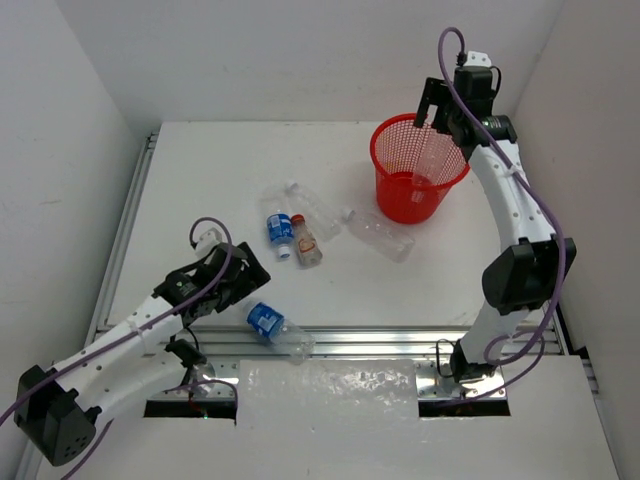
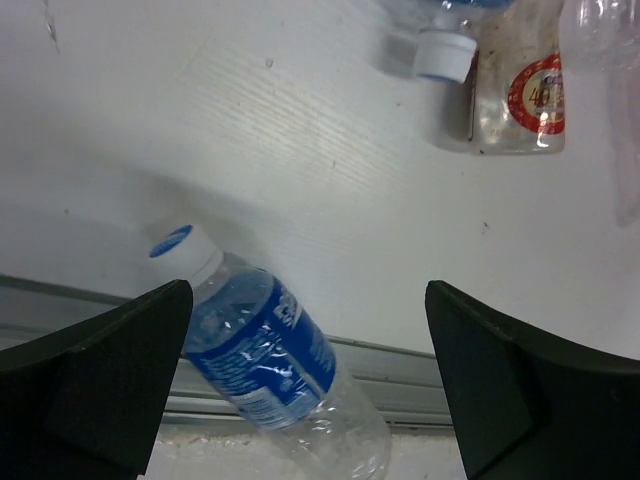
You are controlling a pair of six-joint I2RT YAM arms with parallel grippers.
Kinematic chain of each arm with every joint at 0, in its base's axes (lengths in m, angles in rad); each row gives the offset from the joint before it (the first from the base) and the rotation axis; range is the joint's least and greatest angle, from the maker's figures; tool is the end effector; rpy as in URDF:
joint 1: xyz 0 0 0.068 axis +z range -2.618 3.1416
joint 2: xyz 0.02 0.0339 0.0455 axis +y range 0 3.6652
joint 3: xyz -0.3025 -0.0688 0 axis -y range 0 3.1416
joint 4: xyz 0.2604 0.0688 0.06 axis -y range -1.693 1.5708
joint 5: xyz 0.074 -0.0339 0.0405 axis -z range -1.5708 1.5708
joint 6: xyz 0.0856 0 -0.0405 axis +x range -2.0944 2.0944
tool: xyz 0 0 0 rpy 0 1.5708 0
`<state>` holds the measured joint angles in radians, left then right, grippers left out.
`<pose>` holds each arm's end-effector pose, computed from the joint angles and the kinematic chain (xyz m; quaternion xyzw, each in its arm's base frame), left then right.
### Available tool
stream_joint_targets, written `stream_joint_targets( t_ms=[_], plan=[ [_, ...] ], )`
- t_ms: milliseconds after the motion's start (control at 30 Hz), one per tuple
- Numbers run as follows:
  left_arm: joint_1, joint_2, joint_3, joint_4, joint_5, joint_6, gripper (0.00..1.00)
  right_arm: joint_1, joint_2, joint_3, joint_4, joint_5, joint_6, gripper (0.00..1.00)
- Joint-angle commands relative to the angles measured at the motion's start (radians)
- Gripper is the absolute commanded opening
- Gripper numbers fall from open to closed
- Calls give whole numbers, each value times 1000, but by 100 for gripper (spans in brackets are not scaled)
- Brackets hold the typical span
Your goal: Put the plastic bottles in the bin
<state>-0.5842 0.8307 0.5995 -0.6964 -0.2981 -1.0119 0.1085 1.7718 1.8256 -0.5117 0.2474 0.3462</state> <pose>0.1612 -0.0765 0.2109 -0.2450 0.9069 -0.1255 0.3191 0.4775 0.0309 0.4144 0.1646 0.8290 0.0161 0.5343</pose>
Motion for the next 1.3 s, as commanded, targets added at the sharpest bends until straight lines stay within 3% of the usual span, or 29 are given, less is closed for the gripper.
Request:
stream_joint_targets(
  t_ms=[0,333,567,667,733,867,1000,1133,1267],
  plan=[
    [-48,1,-23,38,2,-118,100,19,-95,81,-8,-16,4,99],
    [-222,172,-124,115,-12,-323,100,115,-199,9,-178,-100,37,99],
    [-267,205,-77,66,-85,-326,100,184,-294,-158,-113,-157,59,99],
    [-289,179,-5,3,-168,-271,100,220,-305,-161,-137,-194,45,99],
    [-290,182,52,-8,-187,-151,100,250,-317,-175,-146,-207,40,99],
    [-308,231,143,-3,-81,146,100,283,-363,-232,-159,-243,-4,99],
    [-422,336,253,-129,-24,249,100,283,-440,-314,-165,-278,-47,99],
    [-482,374,356,-320,-113,104,100,283,-489,-345,-178,-286,-65,99],
    [-528,238,327,-397,-136,-365,100,283,-525,-359,-188,-266,-78,99]
  ],
)
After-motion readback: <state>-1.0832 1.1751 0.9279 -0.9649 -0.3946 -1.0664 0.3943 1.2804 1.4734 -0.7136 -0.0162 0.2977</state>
